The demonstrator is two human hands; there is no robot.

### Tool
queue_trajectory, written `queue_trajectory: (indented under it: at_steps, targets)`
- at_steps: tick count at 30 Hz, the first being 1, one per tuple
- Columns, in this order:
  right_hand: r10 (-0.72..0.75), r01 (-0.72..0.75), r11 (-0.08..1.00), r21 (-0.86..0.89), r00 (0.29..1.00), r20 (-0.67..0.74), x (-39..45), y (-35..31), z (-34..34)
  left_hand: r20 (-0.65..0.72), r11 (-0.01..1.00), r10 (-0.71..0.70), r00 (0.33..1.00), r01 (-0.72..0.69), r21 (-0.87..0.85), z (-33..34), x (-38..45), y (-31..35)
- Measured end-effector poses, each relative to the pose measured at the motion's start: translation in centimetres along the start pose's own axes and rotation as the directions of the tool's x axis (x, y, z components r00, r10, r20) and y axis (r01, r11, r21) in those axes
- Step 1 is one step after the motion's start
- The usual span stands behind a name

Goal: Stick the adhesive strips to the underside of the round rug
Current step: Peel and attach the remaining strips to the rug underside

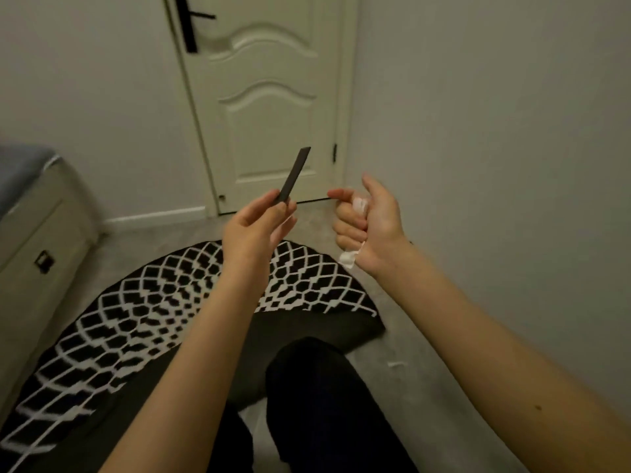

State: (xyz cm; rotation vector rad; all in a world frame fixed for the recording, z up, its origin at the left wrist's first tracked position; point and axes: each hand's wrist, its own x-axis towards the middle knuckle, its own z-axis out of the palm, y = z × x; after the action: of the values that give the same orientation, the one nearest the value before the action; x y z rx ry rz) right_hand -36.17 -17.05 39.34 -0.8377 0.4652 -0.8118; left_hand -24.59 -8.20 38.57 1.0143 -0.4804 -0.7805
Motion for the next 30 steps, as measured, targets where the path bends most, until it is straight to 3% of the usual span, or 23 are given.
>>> queue_trajectory:
  at_steps: [7, 13, 16, 19, 22, 25, 27, 30]
  targets:
    - [-0.195, 0.200, 0.980, 0.014, 0.967, -0.163, -8.6, -7.2, -9.4, 0.287, 0.985, -0.124, 0.950, 0.083, 0.148, 10.0, -3.9, -4.7]
    - [-0.324, 0.326, 0.943, -0.060, 0.868, -0.376, -18.0, -8.9, -18.0, 0.507, 0.950, -0.293, 0.810, 0.186, 0.252, 17.7, -8.9, -10.3]
    - [-0.357, 0.412, 0.911, -0.009, 0.780, -0.514, -22.8, -8.1, -22.1, 0.586, 0.921, -0.374, 0.719, 0.214, 0.324, 19.8, -12.1, -13.2]
    - [-0.348, 0.485, 0.874, 0.012, 0.644, -0.681, -27.4, -6.0, -26.4, 0.637, 0.878, -0.457, 0.621, 0.201, 0.434, 21.3, -15.2, -16.7]
    - [-0.330, 0.513, 0.856, -0.069, 0.437, -0.837, -31.6, -3.2, -29.6, 0.676, 0.833, -0.527, 0.515, 0.158, 0.530, 22.7, -18.2, -20.2]
    - [-0.360, 0.346, 0.896, -0.278, 0.201, -0.911, -36.0, -0.7, -31.7, 0.678, 0.780, -0.592, 0.435, 0.095, 0.619, 23.7, -21.3, -22.8]
    - [-0.381, 0.220, 0.909, -0.355, 0.092, -0.920, -38.8, 1.0, -33.4, 0.680, 0.754, -0.622, 0.390, 0.060, 0.655, 24.0, -22.7, -23.7]
    - [-0.366, 0.148, 0.917, -0.370, -0.053, -0.929, -42.6, 2.9, -35.5, 0.690, 0.740, -0.639, 0.339, 0.029, 0.671, 24.4, -24.2, -24.2]
